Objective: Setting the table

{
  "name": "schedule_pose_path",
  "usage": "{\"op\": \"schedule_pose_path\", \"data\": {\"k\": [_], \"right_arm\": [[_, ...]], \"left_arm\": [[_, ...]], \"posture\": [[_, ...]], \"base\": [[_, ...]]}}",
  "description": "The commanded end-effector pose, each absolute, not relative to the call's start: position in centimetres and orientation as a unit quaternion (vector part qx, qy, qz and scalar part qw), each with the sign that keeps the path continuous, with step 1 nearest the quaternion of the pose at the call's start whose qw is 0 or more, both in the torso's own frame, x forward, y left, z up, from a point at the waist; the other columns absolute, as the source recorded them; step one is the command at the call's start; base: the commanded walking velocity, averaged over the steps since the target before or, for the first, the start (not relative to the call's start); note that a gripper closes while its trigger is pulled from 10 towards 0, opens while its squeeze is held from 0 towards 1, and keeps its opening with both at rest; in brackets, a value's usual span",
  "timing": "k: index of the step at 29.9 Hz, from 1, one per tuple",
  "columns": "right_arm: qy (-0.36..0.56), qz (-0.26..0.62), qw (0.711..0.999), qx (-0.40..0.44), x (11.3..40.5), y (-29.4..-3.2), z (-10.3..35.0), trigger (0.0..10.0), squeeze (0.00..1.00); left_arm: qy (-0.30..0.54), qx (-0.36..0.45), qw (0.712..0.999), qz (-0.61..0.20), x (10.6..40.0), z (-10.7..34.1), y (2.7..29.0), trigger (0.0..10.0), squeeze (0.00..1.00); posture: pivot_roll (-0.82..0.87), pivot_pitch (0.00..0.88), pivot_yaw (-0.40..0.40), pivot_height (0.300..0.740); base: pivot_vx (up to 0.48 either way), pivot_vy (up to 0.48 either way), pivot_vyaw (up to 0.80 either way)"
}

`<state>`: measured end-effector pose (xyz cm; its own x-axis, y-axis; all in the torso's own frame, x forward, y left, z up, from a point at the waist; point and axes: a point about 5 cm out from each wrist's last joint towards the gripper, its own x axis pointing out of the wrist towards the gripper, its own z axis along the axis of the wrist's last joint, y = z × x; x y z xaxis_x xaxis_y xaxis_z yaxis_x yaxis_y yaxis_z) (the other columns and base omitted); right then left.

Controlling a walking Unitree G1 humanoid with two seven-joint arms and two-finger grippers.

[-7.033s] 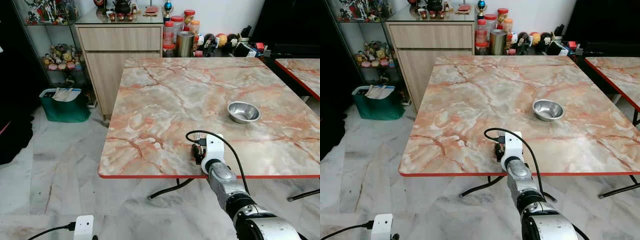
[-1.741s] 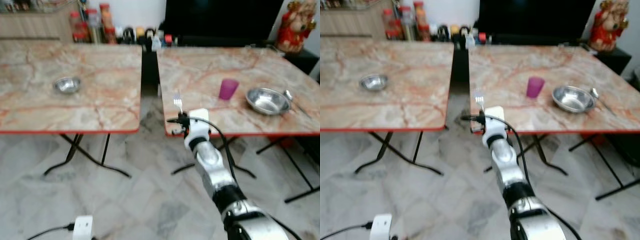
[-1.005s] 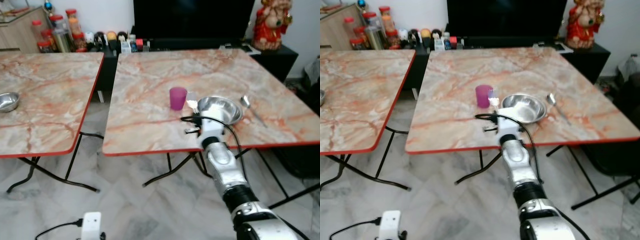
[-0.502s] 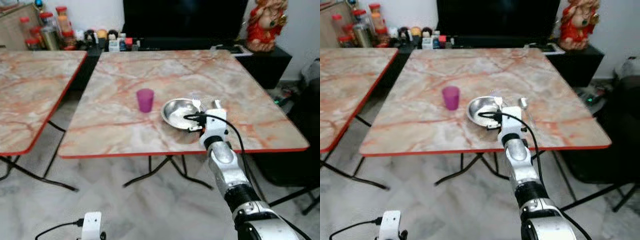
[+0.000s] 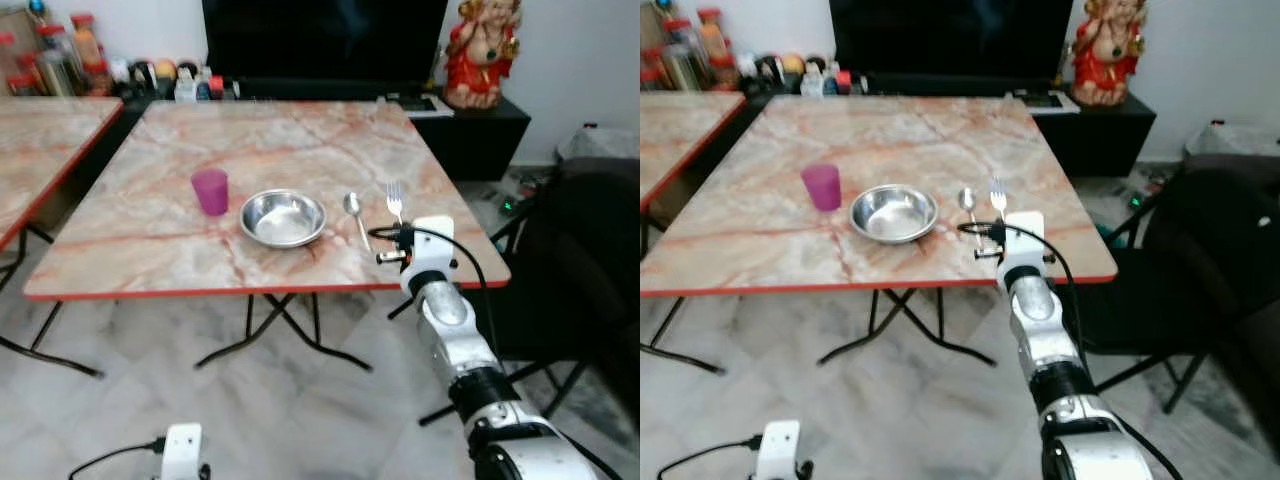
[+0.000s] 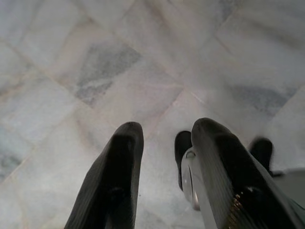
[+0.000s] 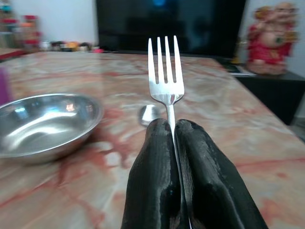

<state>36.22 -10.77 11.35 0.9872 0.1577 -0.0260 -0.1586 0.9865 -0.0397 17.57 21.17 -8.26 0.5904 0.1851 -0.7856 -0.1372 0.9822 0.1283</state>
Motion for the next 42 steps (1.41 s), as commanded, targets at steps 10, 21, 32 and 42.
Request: {"op": "schedule_pose_path", "data": {"k": [10, 21, 32, 42], "right_arm": [[0.003, 0.077, 0.997, -0.024, 36.55, -11.15, 12.05, 10.0, 0.0], [0.0, 0.086, 0.996, -0.034, 36.53, -10.92, 12.13, 10.0, 0.0], [0.003, 0.08, 0.997, -0.024, 36.5, -10.96, 12.03, 10.0, 0.0], [0.007, 0.072, 0.997, -0.017, 36.5, -10.99, 11.93, 10.0, 0.0]], "left_arm": [[0.438, 0.02, 0.894, 0.093, 17.88, -8.14, 20.98, 10.0, 0.0], [0.437, 0.023, 0.894, 0.095, 17.97, -8.1, 21.04, 10.0, 0.0], [0.44, 0.024, 0.893, 0.095, 17.88, -8.11, 21.24, 10.0, 0.0], [0.439, 0.026, 0.893, 0.094, 17.93, -8.08, 21.28, 10.0, 0.0]], "posture": [[-0.02, 0.0, -0.022, 0.74], [-0.02, 0.0, -0.021, 0.74], [-0.02, 0.0, -0.017, 0.74], [-0.02, 0.0, -0.016, 0.74]], "base": [[0.0, 0.0, 0.0], [0.293, 0.0, 0.0], [0.304, 0.0, 0.19], [0.305, 0.0, 0.0]]}}
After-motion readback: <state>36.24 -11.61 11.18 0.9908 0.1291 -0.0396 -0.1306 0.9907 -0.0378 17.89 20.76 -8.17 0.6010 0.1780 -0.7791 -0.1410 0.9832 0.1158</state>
